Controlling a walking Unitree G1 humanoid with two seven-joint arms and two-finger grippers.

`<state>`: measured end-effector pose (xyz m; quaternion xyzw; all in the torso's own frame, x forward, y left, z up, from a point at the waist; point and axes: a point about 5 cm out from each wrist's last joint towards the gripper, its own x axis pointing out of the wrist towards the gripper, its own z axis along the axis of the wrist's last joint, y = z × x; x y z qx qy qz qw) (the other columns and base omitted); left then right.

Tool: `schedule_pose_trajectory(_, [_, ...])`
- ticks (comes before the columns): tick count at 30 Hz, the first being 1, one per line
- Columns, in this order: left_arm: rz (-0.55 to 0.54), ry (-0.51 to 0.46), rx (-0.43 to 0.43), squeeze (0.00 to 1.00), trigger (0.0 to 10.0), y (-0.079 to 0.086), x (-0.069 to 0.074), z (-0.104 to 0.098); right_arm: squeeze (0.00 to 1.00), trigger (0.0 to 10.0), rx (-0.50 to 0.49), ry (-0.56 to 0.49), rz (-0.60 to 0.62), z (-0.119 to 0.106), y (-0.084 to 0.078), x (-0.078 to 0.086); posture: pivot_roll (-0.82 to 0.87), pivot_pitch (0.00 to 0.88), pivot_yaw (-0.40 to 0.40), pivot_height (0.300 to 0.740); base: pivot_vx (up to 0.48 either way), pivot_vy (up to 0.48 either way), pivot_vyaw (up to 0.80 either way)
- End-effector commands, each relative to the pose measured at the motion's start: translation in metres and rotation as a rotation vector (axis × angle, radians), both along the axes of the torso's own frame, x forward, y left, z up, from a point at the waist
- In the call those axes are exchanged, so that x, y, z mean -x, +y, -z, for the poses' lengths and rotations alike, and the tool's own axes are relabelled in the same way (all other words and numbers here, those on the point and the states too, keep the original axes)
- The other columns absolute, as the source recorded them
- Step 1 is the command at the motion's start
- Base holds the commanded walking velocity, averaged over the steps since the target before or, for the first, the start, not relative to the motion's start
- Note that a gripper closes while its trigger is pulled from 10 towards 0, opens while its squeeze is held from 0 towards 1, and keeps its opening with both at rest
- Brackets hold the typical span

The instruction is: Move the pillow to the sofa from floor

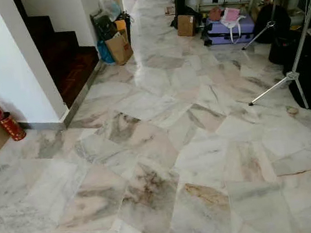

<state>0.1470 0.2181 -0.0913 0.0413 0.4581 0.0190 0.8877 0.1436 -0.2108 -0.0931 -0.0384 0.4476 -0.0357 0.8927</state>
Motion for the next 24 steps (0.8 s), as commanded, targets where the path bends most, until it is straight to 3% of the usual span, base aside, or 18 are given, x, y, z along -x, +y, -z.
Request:
schedule_pose_trajectory(1, [0.201, 0.047, 0.068, 0.0, 10.0, 0.001, -0.041, -0.017, 0.0, 10.0, -0.175, 0.06, 0.085, 0.002, 0.0, 0.001, -0.12, 0.014, 0.06, 0.74, 0.0, 0.0, 0.0])
schedule_pose_trajectory(6, [0.193, 0.039, 0.025, 0.0, 10.0, 0.007, -0.044, -0.019, 0.0, 10.0, -0.22, 0.006, 0.181, 0.0, -0.003, -0.002, -0.12, 0.023, 0.063, 0.74, 0.0, 0.0, 0.0])
schedule_pose_trajectory(9, [0.199, 0.055, 0.006, 0.0, 10.0, 0.008, -0.041, -0.018, 0.0, 10.0, -0.237, -0.027, 0.3, -0.002, -0.008, -0.005, -0.12, 0.026, 0.066, 0.74, 0.0, 0.0, 0.0])
schedule_pose_trajectory(13, [0.087, 0.046, 0.035, 0.0, 10.0, 0.01, -0.038, -0.016, 0.0, 10.0, -0.255, -0.046, 0.575, -0.002, -0.022, -0.001, -0.12, 0.034, 0.071, 0.74, 0.0, 0.0, 0.0])
schedule_pose_trajectory(16, [0.096, 0.048, 0.029, 0.0, 10.0, 0.01, -0.038, -0.016, 0.0, 10.0, -0.246, -0.046, 0.522, -0.002, -0.021, -0.002, -0.11, 0.033, 0.068, 0.74, 0.0, 0.0, 0.0])
schedule_pose_trajectory(24, [0.145, 0.055, 0.001, 0.0, 10.0, 0.01, -0.037, -0.016, 0.0, 10.0, -0.243, -0.027, 0.531, -0.001, -0.021, 0.003, -0.12, 0.042, 0.064, 0.74, 0.0, 0.0, 0.0])
